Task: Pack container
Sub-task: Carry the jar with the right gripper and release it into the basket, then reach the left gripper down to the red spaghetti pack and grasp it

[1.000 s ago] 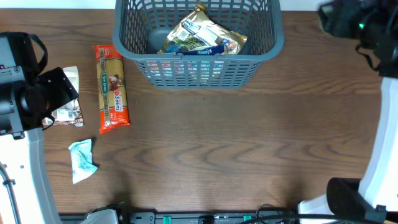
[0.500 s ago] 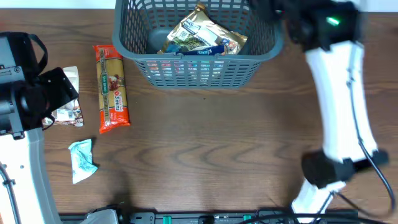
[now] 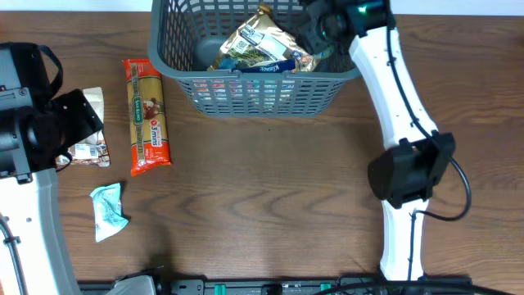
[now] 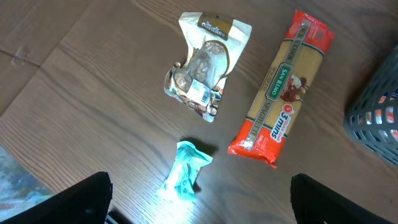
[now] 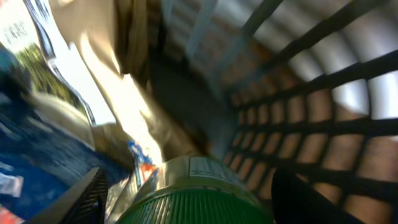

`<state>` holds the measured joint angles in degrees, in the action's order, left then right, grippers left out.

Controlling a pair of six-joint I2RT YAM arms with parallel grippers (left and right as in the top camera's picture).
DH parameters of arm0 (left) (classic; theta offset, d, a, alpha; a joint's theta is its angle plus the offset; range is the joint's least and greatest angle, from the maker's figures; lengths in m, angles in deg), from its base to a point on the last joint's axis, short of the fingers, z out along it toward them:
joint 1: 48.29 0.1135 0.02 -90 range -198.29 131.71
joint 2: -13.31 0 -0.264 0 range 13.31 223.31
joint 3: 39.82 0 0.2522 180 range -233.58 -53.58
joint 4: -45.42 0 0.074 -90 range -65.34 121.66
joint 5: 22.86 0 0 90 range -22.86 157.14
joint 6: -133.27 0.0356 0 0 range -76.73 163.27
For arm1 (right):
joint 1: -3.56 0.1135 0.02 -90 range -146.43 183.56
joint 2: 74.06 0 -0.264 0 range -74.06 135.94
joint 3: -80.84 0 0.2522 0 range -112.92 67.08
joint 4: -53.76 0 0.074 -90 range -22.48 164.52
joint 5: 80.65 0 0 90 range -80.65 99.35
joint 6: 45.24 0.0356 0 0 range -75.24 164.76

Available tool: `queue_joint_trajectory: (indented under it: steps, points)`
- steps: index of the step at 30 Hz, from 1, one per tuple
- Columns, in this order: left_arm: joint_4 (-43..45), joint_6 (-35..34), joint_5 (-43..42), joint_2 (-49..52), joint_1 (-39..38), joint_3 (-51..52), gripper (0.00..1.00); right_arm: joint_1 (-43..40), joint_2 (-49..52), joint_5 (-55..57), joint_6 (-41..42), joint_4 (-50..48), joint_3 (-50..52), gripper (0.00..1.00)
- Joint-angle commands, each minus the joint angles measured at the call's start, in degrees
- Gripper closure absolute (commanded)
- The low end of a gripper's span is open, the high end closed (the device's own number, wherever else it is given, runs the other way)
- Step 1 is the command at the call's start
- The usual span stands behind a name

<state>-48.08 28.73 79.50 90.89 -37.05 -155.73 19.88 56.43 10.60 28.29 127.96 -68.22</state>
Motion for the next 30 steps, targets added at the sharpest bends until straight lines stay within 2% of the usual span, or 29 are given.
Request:
queue_joint_trajectory:
  steps: [1, 6, 7, 12, 14, 19, 23, 30]
  points:
    - [-0.4, 0.7, 0.0, 0.3, 0.3, -0.9, 0.09, 0.5, 1.0, -0.7, 1.4, 1.2, -0.7, 0.36]
    - [-0.4, 0.9, 0.0, 0.3, 0.3, -0.9, 0.08, 0.5, -2.4, -2.5, 1.4, 0.7, -0.9, 0.11]
    - [-0.4, 1.5, 0.0, 0.3, 0.3, -0.9, 0.08, 0.5, -4.0, -3.3, 1.4, 0.5, -1.2, 0.02]
    - [-1.1, 4.7, -0.2, 0.2, 0.3, -1.0, 0.07, 0.3, -12.7, -1.7, -0.3, -0.3, -5.8, 0.01]
    - [-1.2, 6.4, -2.8, 0.2, 0.3, -1.0, 0.05, -0.3, -16.4, 0.9, -0.2, -0.6, -8.1, 0.01]
    - [0.5, 6.6, -10.2, 1.7, 0.3, -1.0, 0.03, -5.6, -25.9, 8.1, 7.8, 1.3, -10.0, 0.01]
    - [3.6, 8.1, -10.4, 6.9, 0.3, -1.0, 0.03, -13.6, -31.2, 8.0, 14.7, 9.5, -10.0, 0.01]
    - [9.3, 21.2, -12.9, 17.9, -0.5, -0.9, 0.01, -24.6, -32.9, 6.1, 16.7, 23.3, -9.9, 0.01]
